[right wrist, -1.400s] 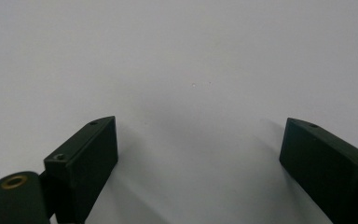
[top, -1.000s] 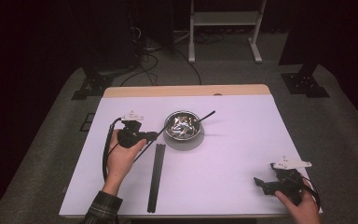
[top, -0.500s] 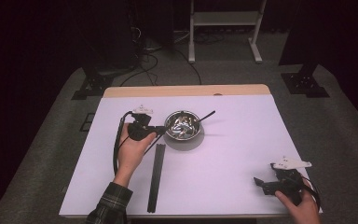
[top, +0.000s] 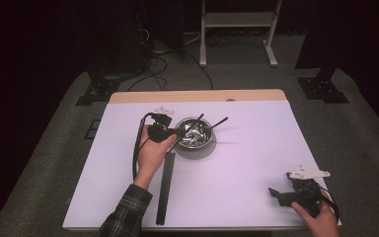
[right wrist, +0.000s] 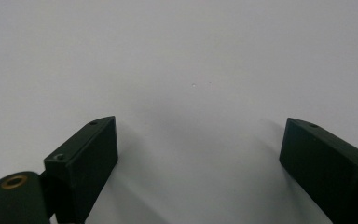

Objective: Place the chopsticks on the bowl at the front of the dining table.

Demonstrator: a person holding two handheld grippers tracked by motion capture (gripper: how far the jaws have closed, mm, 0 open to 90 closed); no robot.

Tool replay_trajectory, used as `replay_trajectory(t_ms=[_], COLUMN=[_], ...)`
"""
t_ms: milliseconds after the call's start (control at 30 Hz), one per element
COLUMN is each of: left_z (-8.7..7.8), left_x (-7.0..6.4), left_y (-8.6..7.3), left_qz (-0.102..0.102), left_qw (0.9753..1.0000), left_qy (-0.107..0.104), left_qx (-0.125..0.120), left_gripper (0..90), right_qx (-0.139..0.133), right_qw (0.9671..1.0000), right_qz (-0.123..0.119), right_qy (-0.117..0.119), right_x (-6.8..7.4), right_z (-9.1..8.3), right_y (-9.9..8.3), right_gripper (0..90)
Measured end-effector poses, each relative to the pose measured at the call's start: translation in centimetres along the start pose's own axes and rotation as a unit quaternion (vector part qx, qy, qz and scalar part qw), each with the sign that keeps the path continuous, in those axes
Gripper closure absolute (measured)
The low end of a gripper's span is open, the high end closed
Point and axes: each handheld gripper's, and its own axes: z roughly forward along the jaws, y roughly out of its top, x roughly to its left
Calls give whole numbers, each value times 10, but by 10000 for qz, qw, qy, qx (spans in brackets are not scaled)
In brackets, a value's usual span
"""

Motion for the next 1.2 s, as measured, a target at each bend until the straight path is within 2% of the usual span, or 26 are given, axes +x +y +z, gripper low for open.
replay_trajectory(t_ms=[267,733,1200], left_z=[18,50,71], left_x=[0,-4,-7], left_y=[8,18,21], left_qz=[-108,-206,-284], left_qw=[9999,9996,9990], left_qy=[26,143,192], left_qx=[-8,140,281], left_gripper=[861,861,860], right_qx=[1,1,2], right_qw=[10000,10000,10000], right_qz=[1,2,-4], right_qy=[1,1,0], right_x=[0,0,0], right_z=[0,0,0], right_y=[0,0,0], right_gripper=[100,100,100])
